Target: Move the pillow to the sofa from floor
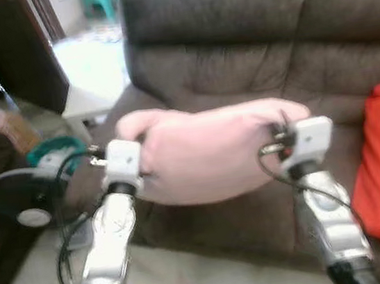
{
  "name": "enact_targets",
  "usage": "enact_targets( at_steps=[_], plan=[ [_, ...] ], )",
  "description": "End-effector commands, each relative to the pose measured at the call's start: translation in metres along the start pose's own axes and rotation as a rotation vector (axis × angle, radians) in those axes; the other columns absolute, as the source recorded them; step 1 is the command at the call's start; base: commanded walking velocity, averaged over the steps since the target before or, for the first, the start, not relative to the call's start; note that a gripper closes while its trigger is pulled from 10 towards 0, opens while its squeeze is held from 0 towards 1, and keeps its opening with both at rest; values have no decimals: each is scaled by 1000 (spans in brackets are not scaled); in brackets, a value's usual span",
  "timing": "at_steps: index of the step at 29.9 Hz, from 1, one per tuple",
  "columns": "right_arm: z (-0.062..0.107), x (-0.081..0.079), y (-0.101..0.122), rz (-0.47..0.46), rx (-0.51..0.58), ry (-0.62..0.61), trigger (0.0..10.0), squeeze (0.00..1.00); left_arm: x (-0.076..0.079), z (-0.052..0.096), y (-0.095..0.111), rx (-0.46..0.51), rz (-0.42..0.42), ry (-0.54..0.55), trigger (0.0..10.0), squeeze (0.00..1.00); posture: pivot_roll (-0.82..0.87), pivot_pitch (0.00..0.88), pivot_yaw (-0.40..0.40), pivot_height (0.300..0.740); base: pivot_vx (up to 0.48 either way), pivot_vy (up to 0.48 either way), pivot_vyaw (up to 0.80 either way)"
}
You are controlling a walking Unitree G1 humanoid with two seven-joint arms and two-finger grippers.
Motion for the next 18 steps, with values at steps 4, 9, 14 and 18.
enact_targets(
  at_steps=[4,9,14,18],
  plan=[
    [-3,4,24,59,89,11,10000,0,-2,-7,20,77,6,14,10000,0,134,66,-22,740,422,0,400],
    [-3,2,28,23,99,20,10000,0,-3,-8,21,80,5,20,10000,0,130,68,-22,740,422,0,800],
    [-3,11,24,11,80,-26,10000,0,2,-7,17,68,-19,-9,10000,0,131,70,-24,740,74,0,130],
    [-3,13,23,-1,77,-40,10000,0,2,-6,14,51,-1,1,10000,0,131,70,-26,740,0,0,0]
  ],
)
Point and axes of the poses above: a point about 5 cm out from each wrist's last joint towards the gripper, its own z axis pointing back from the gripper into the wrist, its own y axis along the axis of the wrist's last joint, x = y × z, the point moved 3 cm from there along -z, pointing out of the wrist towards the gripper, and after that the axes turned 1 degree about z, right-handed, at the moved point
